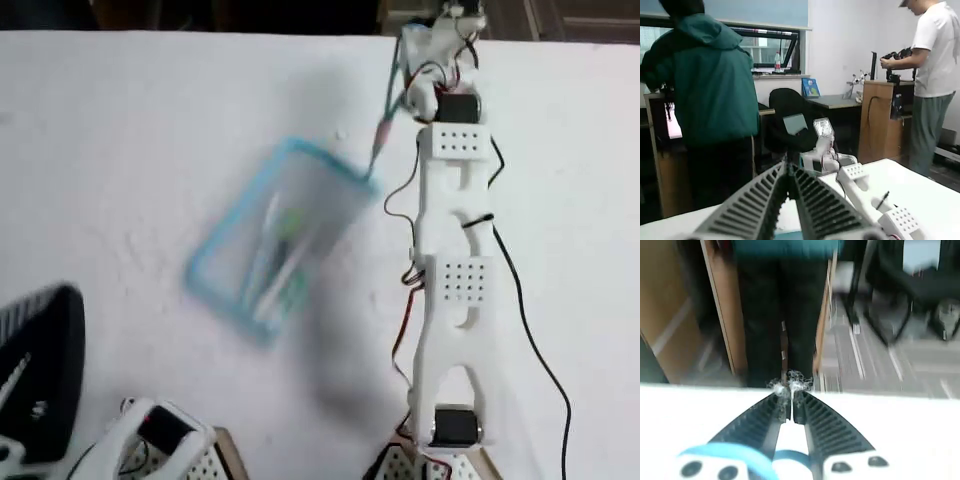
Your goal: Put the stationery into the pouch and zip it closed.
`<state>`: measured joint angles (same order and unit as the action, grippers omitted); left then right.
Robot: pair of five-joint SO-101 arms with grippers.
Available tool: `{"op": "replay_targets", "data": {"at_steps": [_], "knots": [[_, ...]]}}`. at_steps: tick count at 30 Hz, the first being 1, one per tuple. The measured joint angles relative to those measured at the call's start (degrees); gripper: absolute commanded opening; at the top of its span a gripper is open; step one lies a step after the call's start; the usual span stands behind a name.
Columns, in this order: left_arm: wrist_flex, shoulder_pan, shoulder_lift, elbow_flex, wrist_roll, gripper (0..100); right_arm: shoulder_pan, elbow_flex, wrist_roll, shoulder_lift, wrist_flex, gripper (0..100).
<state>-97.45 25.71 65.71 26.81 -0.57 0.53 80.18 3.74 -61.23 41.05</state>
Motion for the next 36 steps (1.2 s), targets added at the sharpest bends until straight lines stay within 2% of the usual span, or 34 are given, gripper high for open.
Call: {"op": "replay_targets", "data": {"at_steps": [7,14,16,19,23,25,27,29,36], "knots": [[-2.37,-0.26,-5.36,1.41,0.0,2,3.96,-0.09,0.53,4.57,4.57,1.6],[-2.37,-0.53,-9.49,0.88,0.0,3,11.52,-0.09,9.05,10.46,15.3,5.5],[-2.37,-2.73,-10.73,-2.2,0.0,3,12.57,-0.09,10.99,11.43,20.4,11.5],[0.0,-9.67,-12.31,-10.46,0.0,3,14.15,-0.09,12.48,13.19,30.59,26.0],[10.37,-22.33,-13.45,-26.02,0.0,3,16.26,0.0,12.92,15.56,46.07,46.7],[17.14,-28.22,-14.24,-34.02,0.0,3,17.05,0.0,14.24,16.62,52.84,50.9],[23.38,-32.53,-14.51,-41.41,0.0,2,17.32,0.0,16.18,18.02,57.76,48.7],[28.92,-35.69,-14.51,-48.26,0.0,2,17.41,0.0,17.05,20.22,58.81,42.1],[47.82,-41.93,-14.51,-71.38,0.44,2,19.08,-6.77,17.67,33.67,59.25,0.2]]}}
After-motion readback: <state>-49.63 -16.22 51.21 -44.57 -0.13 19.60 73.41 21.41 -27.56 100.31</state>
